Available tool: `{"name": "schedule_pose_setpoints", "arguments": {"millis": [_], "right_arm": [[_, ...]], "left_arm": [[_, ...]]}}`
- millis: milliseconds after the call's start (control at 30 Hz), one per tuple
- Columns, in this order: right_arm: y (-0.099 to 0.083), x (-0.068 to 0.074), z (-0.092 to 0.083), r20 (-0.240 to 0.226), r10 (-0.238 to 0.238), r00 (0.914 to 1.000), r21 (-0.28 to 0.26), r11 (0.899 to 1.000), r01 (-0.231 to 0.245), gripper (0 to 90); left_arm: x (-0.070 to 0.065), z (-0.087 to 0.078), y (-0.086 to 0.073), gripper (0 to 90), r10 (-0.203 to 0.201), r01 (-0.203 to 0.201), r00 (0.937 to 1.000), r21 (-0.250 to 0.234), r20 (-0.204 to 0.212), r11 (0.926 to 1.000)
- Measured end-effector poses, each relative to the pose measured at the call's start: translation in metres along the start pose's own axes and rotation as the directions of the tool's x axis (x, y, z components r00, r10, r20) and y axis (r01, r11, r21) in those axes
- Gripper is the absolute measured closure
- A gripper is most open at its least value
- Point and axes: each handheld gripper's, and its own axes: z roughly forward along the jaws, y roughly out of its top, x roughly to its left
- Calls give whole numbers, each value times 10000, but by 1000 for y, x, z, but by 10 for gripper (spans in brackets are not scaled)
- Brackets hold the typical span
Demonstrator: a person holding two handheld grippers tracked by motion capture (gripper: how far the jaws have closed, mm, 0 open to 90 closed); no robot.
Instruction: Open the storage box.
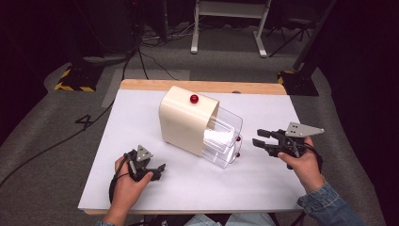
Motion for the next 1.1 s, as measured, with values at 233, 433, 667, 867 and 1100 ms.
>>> {"name": "schedule_pose_setpoints", "arguments": {"millis": [233, 433, 667, 867, 1100], "right_arm": [[-14, -8, -25, 550, 291, 9981, 358, 9989, -311, 494], [-26, -11, -42, 1070, 650, 9921, 567, 9958, -714, 457], [-44, -14, -57, 1828, 833, 9796, 1232, 9866, -1068, 424], [-65, -19, -64, 2142, 821, 9733, 2080, 9698, -1275, 382], [-93, -23, -62, 2119, 978, 9724, 2946, 9423, -1589, 364]], "left_arm": [[9, -11, -14, 213, -293, 293, 9996, -125, 0, 9995], [9, -10, -15, 199, -256, 256, 9997, -126, 15, 9996], [9, -10, -15, 197, -309, 310, 9995, -126, 39, 9994], [9, -10, -15, 196, -296, 297, 9996, -128, 38, 9995], [9, -10, -15, 195, -295, 295, 9996, -116, 40, 9995]]}}
